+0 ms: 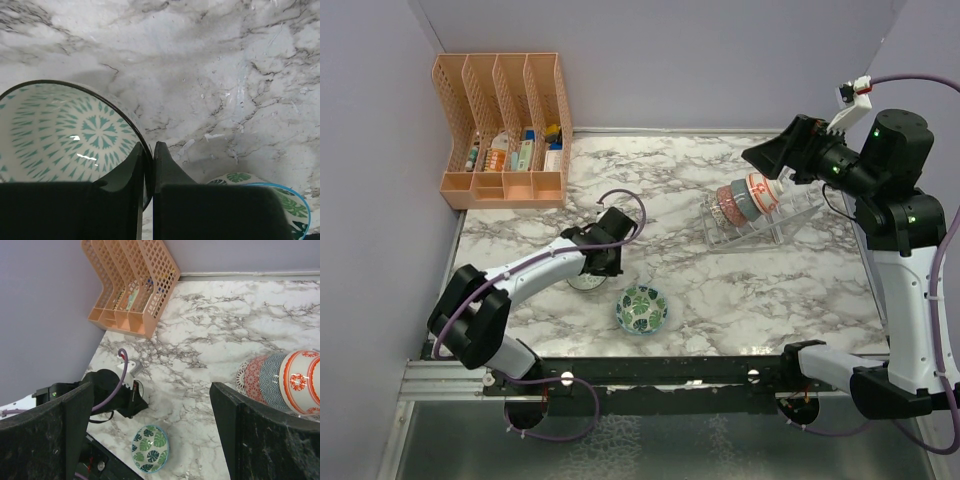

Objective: Load the bowls into the dish rack

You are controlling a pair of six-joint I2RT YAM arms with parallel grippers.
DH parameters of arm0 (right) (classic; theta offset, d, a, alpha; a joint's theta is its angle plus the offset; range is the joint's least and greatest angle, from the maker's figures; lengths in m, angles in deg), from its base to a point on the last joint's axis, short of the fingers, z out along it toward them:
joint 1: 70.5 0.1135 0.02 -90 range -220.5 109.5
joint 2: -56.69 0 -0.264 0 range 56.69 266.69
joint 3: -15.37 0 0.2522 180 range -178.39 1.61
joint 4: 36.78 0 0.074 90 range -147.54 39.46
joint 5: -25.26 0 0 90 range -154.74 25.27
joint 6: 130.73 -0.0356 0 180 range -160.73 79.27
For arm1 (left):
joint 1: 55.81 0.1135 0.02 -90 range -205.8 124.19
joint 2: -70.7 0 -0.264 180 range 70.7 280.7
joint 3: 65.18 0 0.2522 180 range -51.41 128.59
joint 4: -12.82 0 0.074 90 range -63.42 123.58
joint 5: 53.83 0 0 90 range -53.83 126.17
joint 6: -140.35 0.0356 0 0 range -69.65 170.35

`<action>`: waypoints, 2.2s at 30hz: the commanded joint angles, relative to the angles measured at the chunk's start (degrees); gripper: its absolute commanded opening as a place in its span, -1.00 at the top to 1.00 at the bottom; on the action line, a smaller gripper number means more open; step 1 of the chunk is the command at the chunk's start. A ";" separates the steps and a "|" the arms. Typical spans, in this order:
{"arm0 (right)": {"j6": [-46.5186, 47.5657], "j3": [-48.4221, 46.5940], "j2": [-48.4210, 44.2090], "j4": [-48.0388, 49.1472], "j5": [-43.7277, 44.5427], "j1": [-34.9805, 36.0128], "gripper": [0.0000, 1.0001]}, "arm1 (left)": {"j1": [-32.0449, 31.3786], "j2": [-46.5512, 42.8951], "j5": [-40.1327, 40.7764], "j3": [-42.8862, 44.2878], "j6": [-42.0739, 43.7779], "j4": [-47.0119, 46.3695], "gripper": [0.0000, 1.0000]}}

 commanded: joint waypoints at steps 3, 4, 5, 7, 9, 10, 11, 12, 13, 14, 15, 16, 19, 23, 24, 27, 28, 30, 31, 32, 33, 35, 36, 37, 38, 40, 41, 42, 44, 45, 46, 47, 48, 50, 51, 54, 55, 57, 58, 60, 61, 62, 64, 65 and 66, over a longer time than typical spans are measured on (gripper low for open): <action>-0.14 -2.08 -0.83 -1.05 1.18 -0.39 -0.99 | -0.41 -1.20 -2.16 5.61 1.25 2.27 1.00; -0.49 -3.08 -0.56 -0.99 1.29 -0.39 -0.99 | -0.54 -1.71 -3.14 7.11 1.12 2.40 1.00; -0.91 -4.23 -0.26 -1.04 1.33 -0.39 -0.99 | -0.60 -2.16 -4.43 8.89 0.72 2.20 1.00; -1.96 -6.66 0.61 -0.72 1.37 -0.43 -0.99 | -0.62 -2.84 -7.04 12.05 -0.50 1.19 1.00; -3.27 -8.83 1.16 -0.04 1.63 -0.41 -0.99 | -0.65 -3.24 -9.85 14.86 -2.65 -0.94 1.00; -4.06 -9.71 1.33 0.37 2.01 -0.39 -1.00 | -0.62 -3.44 -11.14 15.87 -4.11 -2.73 1.00; -4.76 -10.41 1.37 1.47 2.37 -0.39 -1.00 | -0.63 -3.58 -13.05 16.53 -5.66 -4.95 1.00; -5.64 -11.02 1.30 2.46 2.79 -0.40 -1.00 | -0.59 -3.55 -15.41 17.15 -7.32 -7.42 1.00; -6.49 -11.62 1.33 3.33 3.13 -0.39 -0.99 | -0.61 -3.23 -17.14 17.94 -9.03 -10.05 1.00; -7.44 -12.25 1.38 4.37 3.28 -0.42 -1.00 | -0.63 -2.65 -18.76 18.79 -10.67 -12.38 1.00; -8.36 -12.88 1.61 5.14 3.23 -0.46 -1.00 | -0.58 -1.95 -20.57 19.98 -12.64 -14.98 1.00; -9.09 -13.50 1.82 5.99 3.07 -0.44 -0.99 | -0.57 -1.14 -22.39 21.44 -14.73 -17.88 1.00; -10.95 -14.52 2.39 7.75 2.09 -0.39 -1.00 | -0.80 1.61 -27.38 23.95 -22.11 -27.92 1.00; -12.19 -13.94 2.51 10.41 0.41 -0.39 -0.99 | -1.22 5.09 -30.60 26.39 -32.86 -43.44 1.00; -12.42 -13.98 2.51 11.19 -0.27 -0.39 -0.99 | -1.27 5.90 -30.63 27.42 -34.66 -46.04 1.00; -12.71 -14.36 2.68 12.61 -1.78 -0.39 -0.99 | -1.27 7.96 -29.95 30.48 -38.84 -52.33 1.00; -12.57 -14.63 2.75 12.54 -1.90 -0.41 -0.99 | -1.34 8.57 -29.54 31.12 -40.67 -54.77 1.00; -12.31 -14.73 2.89 12.11 -1.97 -0.39 -0.99 | -1.51 9.90 -28.73 31.67 -44.89 -61.08 1.00; -12.30 -14.57 2.87 12.06 -1.97 -0.39 -0.99 | -1.77 10.70 -28.21 31.83 -47.33 -63.69 1.00; -12.32 -14.44 2.87 12.05 -1.97 -0.43 -0.99 | -1.98 11.24 -27.72 32.13 -49.01 -65.59 1.00; -12.37 -14.41 2.87 12.05 -2.04 -0.39 -0.99 | -2.36 13.42 -27.39 32.47 -50.84 -67.64 1.00; -12.31 -14.50 2.93 12.09 -2.22 -0.39 -0.99 | -3.22 16.29 -26.82 33.28 -54.37 -71.26 1.00; -12.07 -14.68 2.99 12.01 -2.19 -0.39 -0.99 | -3.71 17.78 -26.85 34.08 -55.93 -72.99 1.00; -11.82 -14.91 3.10 11.88 -2.22 -0.39 -0.99 | -4.18 19.29 -26.85 35.20 -57.04 -73.74 1.00; -11.52 -15.30 3.31 11.62 -2.28 -0.42 -0.99 | -4.66 20.63 -26.79 36.68 -57.90 -74.14 1.00; -10.82 -16.56 4.12 10.51 -2.51 -0.39 -0.99 | -5.34 23.49 -26.77 39.52 -59.31 -74.69 1.00; -10.54 -17.13 4.49 9.94 -2.91 -0.39 -0.99 | -5.60 24.74 -26.50 40.91 -59.90 -75.00 1.00; -10.32 -17.44 4.73 9.53 -3.28 -0.43 -0.99 | -5.91 26.48 -26.24 42.14 -60.25 -75.13 1.00; -10.20 -16.95 4.59 9.46 -3.57 -0.39 -0.99 | -6.23 29.04 -25.68 44.46 -61.09 -75.60 1.00; -10.19 -16.34 4.28 9.60 -3.57 -0.39 -0.99 | -6.40 30.32 -25.25 45.29 -61.99 -76.45 1.00; -10.13 -15.76 4.01 9.77 -3.44 -0.39 -0.99 | -6.52 31.56 -24.86 46.02 -63.23 -77.45 1.00; -10.04 -15.32 3.74 9.91 -3.35 -0.39 -0.99 | -6.69 32.90 -24.69 46.81 -64.17 -78.44 1.00; -9.81 -15.02 3.62 9.93 -3.32 -0.39 -0.99 | -6.86 34.09 -24.66 47.87 -64.75 -78.69 1.00; -9.38 -14.94 3.57 9.54 -3.15 -0.39 -0.99 | -7.24 35.91 -24.58 49.71 -65.00 -78.24 1.00; -9.12 -14.98 3.63 9.35 -3.13 -0.39 -0.99 | -7.36 36.65 -24.51 50.52 -65.04 -78.10 1.00; -8.51 -15.09 3.72 8.87 -3.00 -0.40 -0.99 | -7.59 38.94 -23.55 51.56 -66.07 -79.53 1.00; -8.19 -15.18 3.74 8.62 -2.79 -0.41 -0.99 | -7.70 39.83 -23.04 51.58 -66.96 -80.81 1.00; -7.56 -15.44 3.81 8.03 -2.43 -0.39 -0.99 | -7.85 41.33 -22.25 51.80 -68.58 -83.08 1.00; -7.22 -15.54 3.83 7.70 -2.30 -0.40 -0.99 | -7.86 41.99 -22.20 52.35 -69.03 -83.17 1.00; -6.74 -15.55 3.87 7.28 -2.04 -0.39 -0.99 | -7.92 43.12 -22.12 53.40 -69.34 -82.72 1.00; -6.56 -15.55 3.79 7.10 -1.99 -0.39 -0.99 | -8.03 43.70 -22.11 54.16 -69.59 -82.32 1.00; -6.38 -15.55 3.83 6.97 -1.91 -0.39 -0.99 | -8.11 44.41 -22.07 54.80 -69.95 -82.14 1.00; -6.01 -15.58 3.83 6.74 -1.84 -0.39 -0.99 | -8.34 45.86 -21.81 56.39 -71.14 -82.20 1.00; -5.71 -15.58 3.92 6.63 -1.76 -0.41 -0.99 | -8.50 46.49 -21.51 56.94 -71.64 -82.37 1.00; -5.52 -15.56 3.92 6.52 -1.72 -0.39 -0.99 | -8.59 47.08 -21.23 57.50 -72.05 -82.47 1.00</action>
